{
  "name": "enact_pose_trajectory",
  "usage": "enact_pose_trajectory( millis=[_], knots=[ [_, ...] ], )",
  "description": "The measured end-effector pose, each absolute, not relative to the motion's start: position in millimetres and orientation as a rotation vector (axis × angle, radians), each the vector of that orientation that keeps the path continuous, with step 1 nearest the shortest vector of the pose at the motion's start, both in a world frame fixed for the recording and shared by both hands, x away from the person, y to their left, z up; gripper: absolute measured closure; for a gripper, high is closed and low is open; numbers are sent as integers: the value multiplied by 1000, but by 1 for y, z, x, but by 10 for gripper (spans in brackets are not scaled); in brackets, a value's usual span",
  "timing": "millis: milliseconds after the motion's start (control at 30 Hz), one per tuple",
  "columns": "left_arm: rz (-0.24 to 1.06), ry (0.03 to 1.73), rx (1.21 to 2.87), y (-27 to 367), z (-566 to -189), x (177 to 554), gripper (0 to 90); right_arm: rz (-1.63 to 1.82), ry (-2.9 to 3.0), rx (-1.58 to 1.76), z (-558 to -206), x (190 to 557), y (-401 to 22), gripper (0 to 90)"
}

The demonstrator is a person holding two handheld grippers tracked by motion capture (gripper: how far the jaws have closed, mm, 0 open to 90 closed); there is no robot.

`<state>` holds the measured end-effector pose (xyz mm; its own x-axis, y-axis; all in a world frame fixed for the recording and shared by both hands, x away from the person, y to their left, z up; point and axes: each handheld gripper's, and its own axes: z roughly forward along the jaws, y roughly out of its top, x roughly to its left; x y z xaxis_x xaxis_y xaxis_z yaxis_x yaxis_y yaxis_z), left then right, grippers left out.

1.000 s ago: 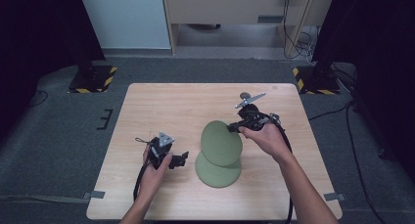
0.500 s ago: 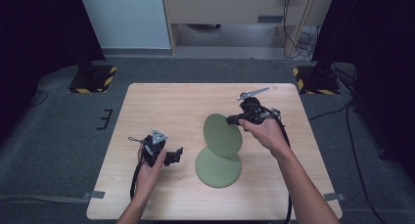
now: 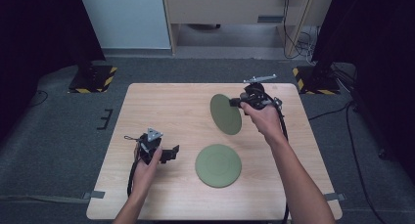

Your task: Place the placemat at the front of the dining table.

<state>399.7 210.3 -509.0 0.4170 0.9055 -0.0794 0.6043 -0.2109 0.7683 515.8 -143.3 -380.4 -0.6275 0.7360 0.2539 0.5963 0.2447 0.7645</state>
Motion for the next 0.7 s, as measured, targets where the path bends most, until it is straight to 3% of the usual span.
enact_pose_trajectory(
  millis=[700],
  knots=[
    [524,1308,1933,213,-514,404,46,1308,2207,1389,-379,561,-157,859]
  ],
)
